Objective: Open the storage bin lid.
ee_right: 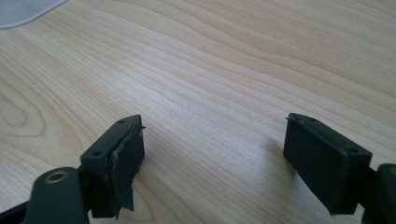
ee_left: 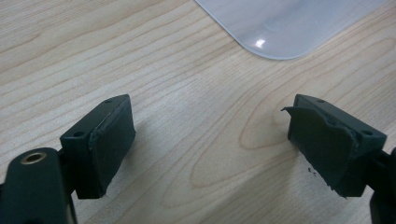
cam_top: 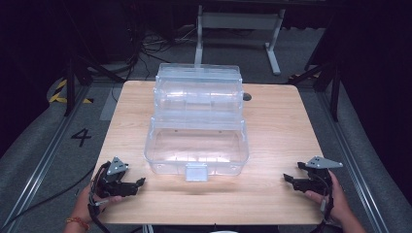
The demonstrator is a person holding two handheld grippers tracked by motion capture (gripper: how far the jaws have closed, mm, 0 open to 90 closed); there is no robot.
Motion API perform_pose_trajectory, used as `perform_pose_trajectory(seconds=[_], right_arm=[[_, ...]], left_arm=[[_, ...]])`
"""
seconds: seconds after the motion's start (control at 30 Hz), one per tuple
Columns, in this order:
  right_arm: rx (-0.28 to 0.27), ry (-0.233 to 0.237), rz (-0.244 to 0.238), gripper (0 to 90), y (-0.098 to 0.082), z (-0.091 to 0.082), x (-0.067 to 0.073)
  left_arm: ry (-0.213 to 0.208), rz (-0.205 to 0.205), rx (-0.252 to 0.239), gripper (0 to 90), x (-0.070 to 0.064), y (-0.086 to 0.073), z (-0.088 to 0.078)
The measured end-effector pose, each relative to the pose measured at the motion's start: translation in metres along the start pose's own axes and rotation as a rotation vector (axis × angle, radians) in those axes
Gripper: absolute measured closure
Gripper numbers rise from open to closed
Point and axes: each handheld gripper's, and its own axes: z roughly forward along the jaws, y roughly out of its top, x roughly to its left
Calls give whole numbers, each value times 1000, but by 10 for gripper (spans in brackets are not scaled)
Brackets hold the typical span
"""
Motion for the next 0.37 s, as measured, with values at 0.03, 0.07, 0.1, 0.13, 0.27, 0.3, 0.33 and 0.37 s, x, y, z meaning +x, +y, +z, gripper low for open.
perform_pose_trajectory(seconds=[0.03, 0.07, 0.1, 0.13, 0.27, 0.3, 0.33, 0.37], right_arm=[[0, 0, 0, 206, 0, 0, 0], [0, 0, 0, 207, 0, 0, 0], [0, 0, -1, 207, 0, 0, 0], [0, 0, 0, 207, 0, 0, 0], [0, 0, -1, 206, 0, 0, 0], [0, 0, 0, 206, 0, 0, 0], [0, 0, -1, 206, 0, 0, 0], [0, 0, -1, 206, 0, 0, 0]], left_arm=[[0, 0, 0, 152, 0, 0, 0], [1, 0, 0, 152, 0, 0, 0], [4, 1, -2, 151, 0, 0, 0], [6, 0, -4, 149, 0, 0, 1], [9, -2, 0, 144, 0, 0, 0], [9, -3, -1, 144, 0, 0, 0], [9, -3, 0, 143, 0, 0, 0], [9, -3, 0, 142, 0, 0, 0]])
